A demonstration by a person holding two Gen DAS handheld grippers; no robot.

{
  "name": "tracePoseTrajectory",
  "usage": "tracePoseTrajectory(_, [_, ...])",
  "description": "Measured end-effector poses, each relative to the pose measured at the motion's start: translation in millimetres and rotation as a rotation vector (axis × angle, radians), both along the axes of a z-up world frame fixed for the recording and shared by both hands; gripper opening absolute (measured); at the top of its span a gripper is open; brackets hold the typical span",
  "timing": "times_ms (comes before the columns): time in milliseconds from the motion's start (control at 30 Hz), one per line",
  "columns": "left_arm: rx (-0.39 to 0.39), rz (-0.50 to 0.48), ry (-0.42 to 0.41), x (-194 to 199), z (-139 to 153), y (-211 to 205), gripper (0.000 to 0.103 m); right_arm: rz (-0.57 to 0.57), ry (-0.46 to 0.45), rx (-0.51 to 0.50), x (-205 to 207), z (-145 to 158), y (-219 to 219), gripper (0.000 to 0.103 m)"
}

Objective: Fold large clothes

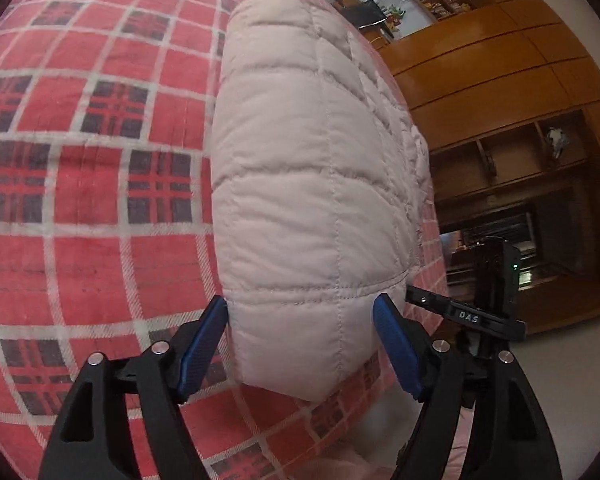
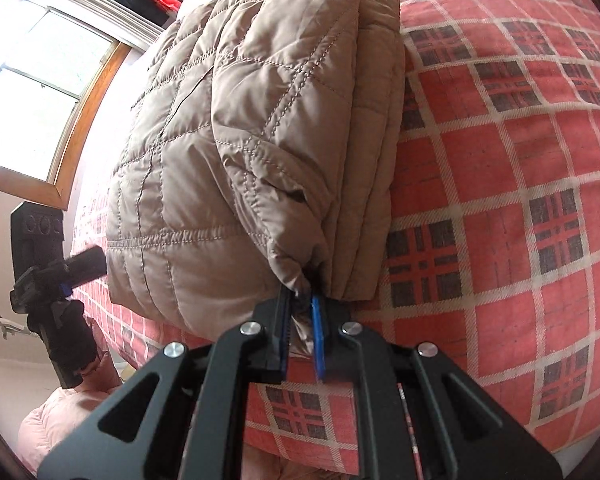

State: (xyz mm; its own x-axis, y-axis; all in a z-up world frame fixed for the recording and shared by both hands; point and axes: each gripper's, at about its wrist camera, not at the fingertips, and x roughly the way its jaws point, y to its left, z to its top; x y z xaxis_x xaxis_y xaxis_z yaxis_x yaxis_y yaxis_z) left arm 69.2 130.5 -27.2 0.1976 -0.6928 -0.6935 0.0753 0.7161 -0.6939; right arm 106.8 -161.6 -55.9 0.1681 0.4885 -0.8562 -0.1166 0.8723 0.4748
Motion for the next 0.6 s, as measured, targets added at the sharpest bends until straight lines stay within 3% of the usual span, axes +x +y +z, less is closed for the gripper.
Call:
tracePoseTrajectory(100, [0.024, -0.007, -0.004, 1.1, -7.5, -7.6, 0.080, 0.005, -0.003, -0.006, 1.7, 1.2, 0.5, 0.009])
tracePoseTrajectory(167, [-0.005, -0.028, 0.008, 2.7, -9.6, -10.8, 0.070, 0.005, -0.001, -0.007, 1.5, 2.9, 0.3, 0.009])
tracePoseTrajectory(333, [0.014, -0.032, -0.017, -4.0, 2.2, -16.2, 0.053, -0.001, -0.012, -0.011, -1.3, 12.6, -2.4, 0.009])
tracePoseTrajectory(600, [0.039, -0.046, -0.038, -5.8, -20.2, -17.3, 0.049, 0.009, 0.001, -0.031, 0.7, 2.2, 5.2, 0.008])
